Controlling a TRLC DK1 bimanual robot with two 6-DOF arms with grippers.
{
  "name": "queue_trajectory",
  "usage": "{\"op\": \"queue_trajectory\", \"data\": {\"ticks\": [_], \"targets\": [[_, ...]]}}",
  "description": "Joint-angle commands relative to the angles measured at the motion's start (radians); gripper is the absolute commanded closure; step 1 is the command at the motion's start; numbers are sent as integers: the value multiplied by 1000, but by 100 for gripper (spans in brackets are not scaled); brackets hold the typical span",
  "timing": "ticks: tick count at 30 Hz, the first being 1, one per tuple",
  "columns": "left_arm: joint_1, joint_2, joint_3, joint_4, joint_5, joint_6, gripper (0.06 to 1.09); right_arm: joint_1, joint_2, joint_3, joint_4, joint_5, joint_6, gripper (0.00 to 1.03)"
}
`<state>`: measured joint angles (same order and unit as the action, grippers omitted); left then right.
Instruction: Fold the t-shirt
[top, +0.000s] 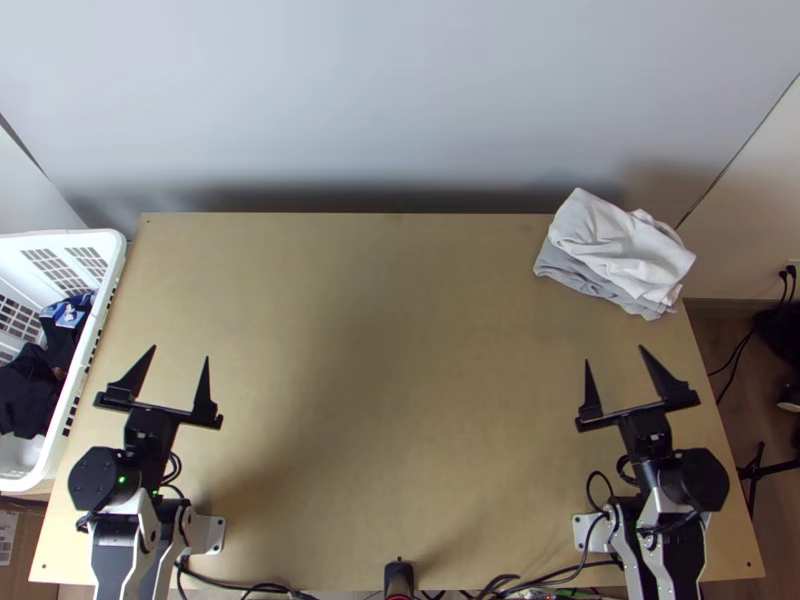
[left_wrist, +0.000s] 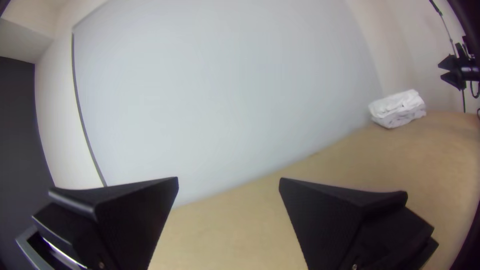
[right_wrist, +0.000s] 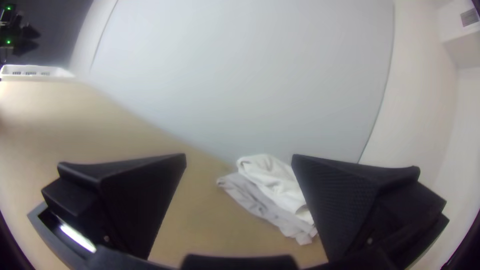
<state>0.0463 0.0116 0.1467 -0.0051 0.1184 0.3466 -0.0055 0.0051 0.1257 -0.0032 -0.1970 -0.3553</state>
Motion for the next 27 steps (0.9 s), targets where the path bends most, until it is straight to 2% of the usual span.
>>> {"op": "queue_trajectory", "data": {"ticks": [1,5,8,13,27], "targets": [[3,-13,-70,-26,4,25,10,32,-8,-28,-179,-1,-22,4],[-95,-12,-72,-154,20,58,10,130,-10,-28,-259,-1,-25,4],[-186,-12,-72,-257,21,100,10,125,-7,-29,-262,-1,-24,4],[-195,-10,-68,-297,44,152,10,131,-7,-29,-264,-2,-20,4],[-168,-13,-67,-299,47,167,10,130,-7,-29,-262,-2,-22,4]]}}
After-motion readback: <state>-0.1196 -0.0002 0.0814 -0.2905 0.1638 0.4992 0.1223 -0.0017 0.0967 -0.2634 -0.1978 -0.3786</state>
